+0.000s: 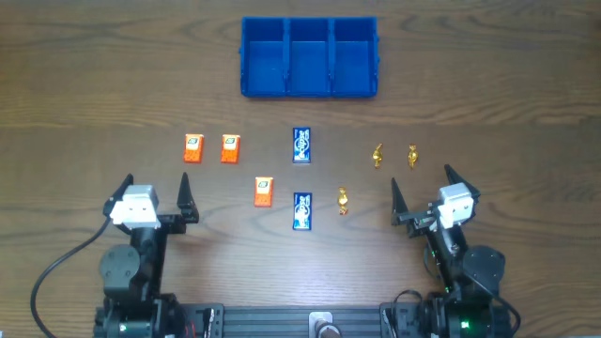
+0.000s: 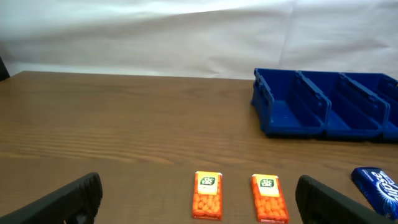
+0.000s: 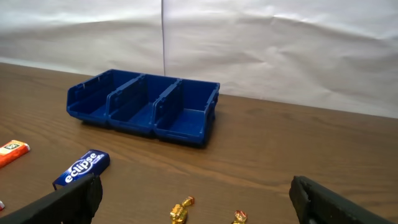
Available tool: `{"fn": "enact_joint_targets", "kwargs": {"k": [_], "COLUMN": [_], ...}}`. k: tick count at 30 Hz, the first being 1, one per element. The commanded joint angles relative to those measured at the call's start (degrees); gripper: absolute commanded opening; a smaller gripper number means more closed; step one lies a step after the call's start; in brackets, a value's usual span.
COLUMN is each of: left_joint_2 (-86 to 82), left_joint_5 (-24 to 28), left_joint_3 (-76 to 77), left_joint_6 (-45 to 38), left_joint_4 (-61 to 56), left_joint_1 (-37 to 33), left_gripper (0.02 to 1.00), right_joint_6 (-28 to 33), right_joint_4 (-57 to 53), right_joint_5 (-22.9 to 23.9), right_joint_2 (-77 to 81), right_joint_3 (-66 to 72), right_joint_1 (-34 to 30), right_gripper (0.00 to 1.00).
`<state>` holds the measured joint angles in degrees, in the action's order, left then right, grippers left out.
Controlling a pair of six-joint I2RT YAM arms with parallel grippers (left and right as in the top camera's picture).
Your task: Sort Candies Into Trays
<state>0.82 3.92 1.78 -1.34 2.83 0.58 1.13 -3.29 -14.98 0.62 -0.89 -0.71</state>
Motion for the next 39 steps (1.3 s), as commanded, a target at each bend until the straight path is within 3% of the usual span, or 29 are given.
{"fn": "enact_joint_targets", "kwargs": {"k": [1,7,15,33,36,39], "left_joint_2": [14.3,54.3,87.4,101.8,102.2,102.7], "left_joint_5": [-0.7,-0.7,3.3,3.0,3.0,2.4], "left_joint_3": [12.9,44.2,53.3,54.8,54.8,54.8], "left_joint_6": [0.1,0.1,-2.8,-8.2,-8.0,-7.3], "left_joint_4": [5.1,20.7,24.7,18.5,18.3,17.4], "left_joint_1": [-0.2,-0.2,-0.1,1.3,1.3,1.3], "left_gripper": [0.996,0.998,0.998,0.996,0.888,0.695], "right_joint_6": [0.9,0.9,0.9,0.9,0.9,0.9], "right_joint_4": [0.0,0.0,0.0,0.0,0.0,0.0], "right_joint_5": [0.3,0.3,0.3,0.3,0.3,0.3], "right_joint_2": [-0.5,-0.5,-0.5,-0.5,-0.5,-0.5], "right_joint_3": [0.4,0.4,0.4,0.4,0.4,0.4], "right_joint_1": [0.3,0.3,0.3,0.3,0.3,0.3], "right_gripper": [0.998,0.998,0.998,0.998,0.998,1.000]}}
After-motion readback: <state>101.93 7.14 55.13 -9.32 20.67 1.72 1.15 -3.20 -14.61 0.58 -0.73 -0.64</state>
